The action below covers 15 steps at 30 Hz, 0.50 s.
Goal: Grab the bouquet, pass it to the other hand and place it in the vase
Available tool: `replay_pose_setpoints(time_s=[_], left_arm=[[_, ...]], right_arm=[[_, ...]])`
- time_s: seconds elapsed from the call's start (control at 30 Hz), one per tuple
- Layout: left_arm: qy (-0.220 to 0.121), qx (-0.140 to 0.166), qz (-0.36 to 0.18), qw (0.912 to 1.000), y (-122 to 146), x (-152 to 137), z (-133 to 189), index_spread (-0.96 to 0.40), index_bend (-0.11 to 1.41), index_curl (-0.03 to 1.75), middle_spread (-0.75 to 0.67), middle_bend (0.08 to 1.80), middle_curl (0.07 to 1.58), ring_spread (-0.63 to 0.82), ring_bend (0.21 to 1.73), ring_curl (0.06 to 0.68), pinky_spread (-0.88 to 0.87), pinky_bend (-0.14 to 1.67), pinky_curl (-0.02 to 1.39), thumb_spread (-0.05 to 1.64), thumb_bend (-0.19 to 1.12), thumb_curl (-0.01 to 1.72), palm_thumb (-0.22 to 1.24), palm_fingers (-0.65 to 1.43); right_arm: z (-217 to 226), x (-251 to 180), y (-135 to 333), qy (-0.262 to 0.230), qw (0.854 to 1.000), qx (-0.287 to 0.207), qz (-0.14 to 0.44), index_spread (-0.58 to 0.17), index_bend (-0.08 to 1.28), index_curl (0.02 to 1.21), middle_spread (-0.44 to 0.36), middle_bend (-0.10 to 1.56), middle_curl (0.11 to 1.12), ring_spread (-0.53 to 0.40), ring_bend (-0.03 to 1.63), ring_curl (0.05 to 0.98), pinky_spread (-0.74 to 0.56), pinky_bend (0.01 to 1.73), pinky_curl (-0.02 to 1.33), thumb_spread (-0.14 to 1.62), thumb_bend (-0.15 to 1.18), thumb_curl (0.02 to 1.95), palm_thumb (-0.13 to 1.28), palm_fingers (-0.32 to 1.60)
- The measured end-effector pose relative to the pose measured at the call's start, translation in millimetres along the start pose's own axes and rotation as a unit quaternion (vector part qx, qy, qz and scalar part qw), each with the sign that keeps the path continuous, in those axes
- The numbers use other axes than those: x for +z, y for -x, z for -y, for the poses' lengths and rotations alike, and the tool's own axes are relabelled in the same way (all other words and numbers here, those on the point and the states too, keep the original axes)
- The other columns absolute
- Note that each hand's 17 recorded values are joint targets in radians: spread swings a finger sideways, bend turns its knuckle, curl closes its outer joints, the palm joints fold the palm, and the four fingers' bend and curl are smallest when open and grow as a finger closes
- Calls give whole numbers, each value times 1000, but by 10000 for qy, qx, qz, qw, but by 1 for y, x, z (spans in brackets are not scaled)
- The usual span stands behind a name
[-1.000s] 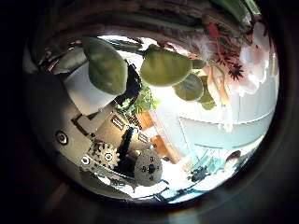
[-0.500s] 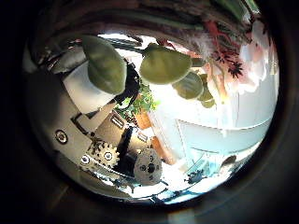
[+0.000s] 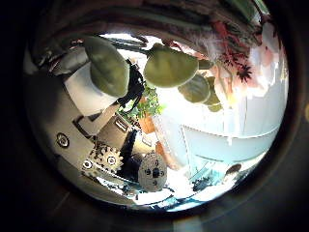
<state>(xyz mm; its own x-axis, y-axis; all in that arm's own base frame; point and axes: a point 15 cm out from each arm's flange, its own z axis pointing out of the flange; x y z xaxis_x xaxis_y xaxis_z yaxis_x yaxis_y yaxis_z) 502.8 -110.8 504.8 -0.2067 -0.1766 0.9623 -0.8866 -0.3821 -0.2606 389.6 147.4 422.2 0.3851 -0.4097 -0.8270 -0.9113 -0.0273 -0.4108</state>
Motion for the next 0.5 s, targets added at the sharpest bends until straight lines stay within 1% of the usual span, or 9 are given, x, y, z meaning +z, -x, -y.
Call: replay_pose_setpoints(time_s=[0.13,0.23,0.27,0.3,0.33,0.37,0.4,0.43,0.5], left_arm=[[76,38,94,9999,10,2,1,-748,466,1315,-452,1129,820,-441,1298,472,-670,924,868,929,-32,707,882,1036],[252,5,172,9995,20,4,-3,-747,565,1293,-449,1084,802,-444,1109,447,-649,762,843,924,-52,677,787,742],[362,-16,206,9991,25,5,-5,-742,658,1287,-390,953,796,-349,1021,448,-535,588,842,921,-76,654,707,312],[516,-55,257,9983,33,5,-7,-711,669,1269,-284,807,771,-213,959,440,-373,467,838,922,-91,629,622,-15],[717,-136,289,9969,44,5,-11,-648,576,1233,-153,652,706,-68,917,403,-225,408,805,923,-105,598,525,-195],[896,-193,286,9954,51,5,-15,-556,404,1184,-12,539,632,59,860,346,-94,365,750,922,-122,564,426,-330],[1068,-291,273,9935,61,4,-18,-470,255,1132,94,484,575,159,802,302,26,322,697,922,-117,534,347,-352],[1206,-360,235,9918,70,3,-19,-392,137,1081,188,411,520,239,770,278,133,297,656,927,-99,509,300,-352],[1229,-409,193,9914,85,-8,-12,-249,37,974,325,325,453,359,714,245,296,264,597,926,-76,470,227,-327]], right_arm=[[-2,2,0,39,10000,-17,-14,-308,176,308,61,185,297,157,299,263,357,346,317,960,-22,561,791,74],[-2,1,0,38,10000,-21,-15,-307,173,310,61,183,297,157,295,262,357,342,316,960,-23,561,792,76],[-2,1,0,37,10000,-24,-16,-307,171,310,61,184,298,157,296,263,355,340,316,961,-22,561,794,79],[-2,2,1,39,10000,-30,-14,-307,170,310,61,186,298,157,295,263,354,339,315,961,-23,560,794,80],[-2,1,1,43,10000,-40,-20,-307,171,310,61,187,300,157,293,262,353,337,315,960,-24,560,793,82],[-2,2,2,47,10000,-44,-19,-308,178,312,61,182,299,157,291,262,352,335,315,958,-24,562,792,88],[-2,2,2,55,10000,-44,-15,-308,179,313,61,184,300,157,289,261,352,334,314,957,-24,562,792,90],[-3,4,3,79,10000,-52,-3,-308,180,314,58,182,299,157,288,261,351,329,314,956,-24,564,792,95],[-4,6,3,103,9999,-52,9,-305,186,319,57,178,298,157,283,260,351,324,313,955,-24,565,792,100]])
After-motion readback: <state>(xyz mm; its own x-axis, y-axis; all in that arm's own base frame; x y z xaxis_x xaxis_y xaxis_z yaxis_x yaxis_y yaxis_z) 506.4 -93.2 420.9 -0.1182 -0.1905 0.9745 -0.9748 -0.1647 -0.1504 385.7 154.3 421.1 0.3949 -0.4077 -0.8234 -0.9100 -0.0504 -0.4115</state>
